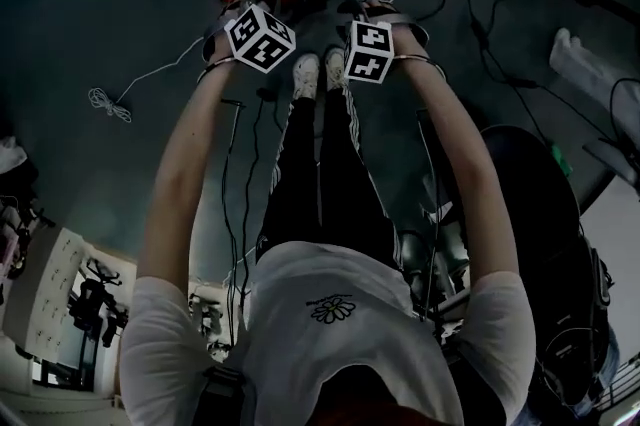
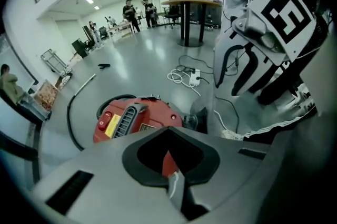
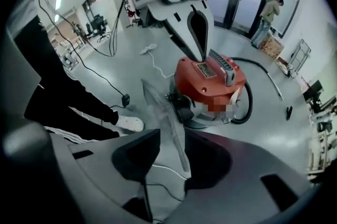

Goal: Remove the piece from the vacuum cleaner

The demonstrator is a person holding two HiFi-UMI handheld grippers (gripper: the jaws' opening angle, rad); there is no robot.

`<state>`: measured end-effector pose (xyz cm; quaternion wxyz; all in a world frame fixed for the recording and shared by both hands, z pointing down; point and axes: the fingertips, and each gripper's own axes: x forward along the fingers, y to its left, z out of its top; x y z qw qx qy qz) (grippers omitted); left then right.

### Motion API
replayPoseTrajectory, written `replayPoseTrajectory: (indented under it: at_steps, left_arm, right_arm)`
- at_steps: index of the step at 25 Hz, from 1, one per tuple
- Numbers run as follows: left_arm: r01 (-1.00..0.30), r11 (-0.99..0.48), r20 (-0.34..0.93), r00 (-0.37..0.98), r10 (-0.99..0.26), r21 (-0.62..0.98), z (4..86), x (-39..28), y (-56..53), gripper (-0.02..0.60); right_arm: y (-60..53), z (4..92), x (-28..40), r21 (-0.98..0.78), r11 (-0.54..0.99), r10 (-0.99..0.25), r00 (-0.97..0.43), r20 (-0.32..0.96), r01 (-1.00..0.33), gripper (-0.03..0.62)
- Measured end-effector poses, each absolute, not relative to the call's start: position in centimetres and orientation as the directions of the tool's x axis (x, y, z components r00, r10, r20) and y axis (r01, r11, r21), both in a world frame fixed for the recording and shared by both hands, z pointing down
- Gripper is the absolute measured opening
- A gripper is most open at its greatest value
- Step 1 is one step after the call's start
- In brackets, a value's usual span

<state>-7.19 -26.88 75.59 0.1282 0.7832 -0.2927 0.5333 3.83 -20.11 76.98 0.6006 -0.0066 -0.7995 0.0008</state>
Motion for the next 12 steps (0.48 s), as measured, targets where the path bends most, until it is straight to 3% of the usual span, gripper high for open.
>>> replayPoseTrajectory:
  at_steps: [7,12]
  left_arm:
    - [-0.475,-0.877,0.969,0.176,-0.177,-0.074,79.8,-7.4,-25.1,0.003]
    - [-0.446,-0.889,0.981,0.105,-0.165,-0.102,80.2,-7.8,-24.7,0.003]
  right_arm:
    - [-20.1,83.0,4.6,-0.084,0.995,0.074,-0.151,0.986,-0.059,0.132]
    - [-21.6,83.7,4.1,0.078,0.997,-0.077,-0.129,0.989,0.010,0.130]
